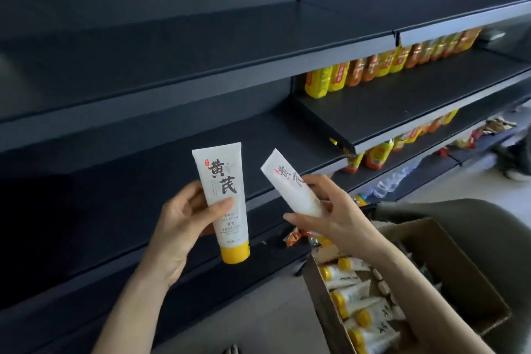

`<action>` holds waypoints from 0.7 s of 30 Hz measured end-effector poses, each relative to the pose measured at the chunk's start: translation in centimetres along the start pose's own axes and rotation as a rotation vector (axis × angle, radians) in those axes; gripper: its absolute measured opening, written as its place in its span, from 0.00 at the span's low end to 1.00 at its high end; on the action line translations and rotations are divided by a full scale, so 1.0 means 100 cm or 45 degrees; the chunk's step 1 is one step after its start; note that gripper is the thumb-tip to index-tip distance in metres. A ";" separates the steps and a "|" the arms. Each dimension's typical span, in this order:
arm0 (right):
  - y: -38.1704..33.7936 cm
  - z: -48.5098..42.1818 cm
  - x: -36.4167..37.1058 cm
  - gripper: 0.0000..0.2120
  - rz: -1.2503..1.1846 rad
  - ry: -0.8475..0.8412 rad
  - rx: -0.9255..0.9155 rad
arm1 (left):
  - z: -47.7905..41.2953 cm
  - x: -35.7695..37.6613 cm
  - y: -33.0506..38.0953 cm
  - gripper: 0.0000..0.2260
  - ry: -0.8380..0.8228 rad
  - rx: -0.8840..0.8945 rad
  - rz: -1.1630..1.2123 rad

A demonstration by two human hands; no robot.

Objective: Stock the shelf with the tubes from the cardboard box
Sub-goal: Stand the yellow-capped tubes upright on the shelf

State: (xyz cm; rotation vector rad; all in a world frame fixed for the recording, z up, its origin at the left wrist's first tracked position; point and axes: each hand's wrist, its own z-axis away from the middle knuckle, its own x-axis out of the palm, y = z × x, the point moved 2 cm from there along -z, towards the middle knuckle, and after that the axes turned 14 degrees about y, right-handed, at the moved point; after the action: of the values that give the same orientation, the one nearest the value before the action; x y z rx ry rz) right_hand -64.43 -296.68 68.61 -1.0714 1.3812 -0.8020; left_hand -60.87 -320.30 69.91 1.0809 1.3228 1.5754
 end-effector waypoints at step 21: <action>-0.178 -0.017 0.170 0.16 -0.277 -0.513 -0.393 | 0.074 -0.210 0.128 0.17 0.596 0.503 0.021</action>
State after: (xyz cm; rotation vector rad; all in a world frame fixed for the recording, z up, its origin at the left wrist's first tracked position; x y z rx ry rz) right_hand -62.25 -318.94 79.16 -1.5502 1.0742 -0.4947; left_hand -47.79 -339.51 80.85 0.9798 2.0080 1.6846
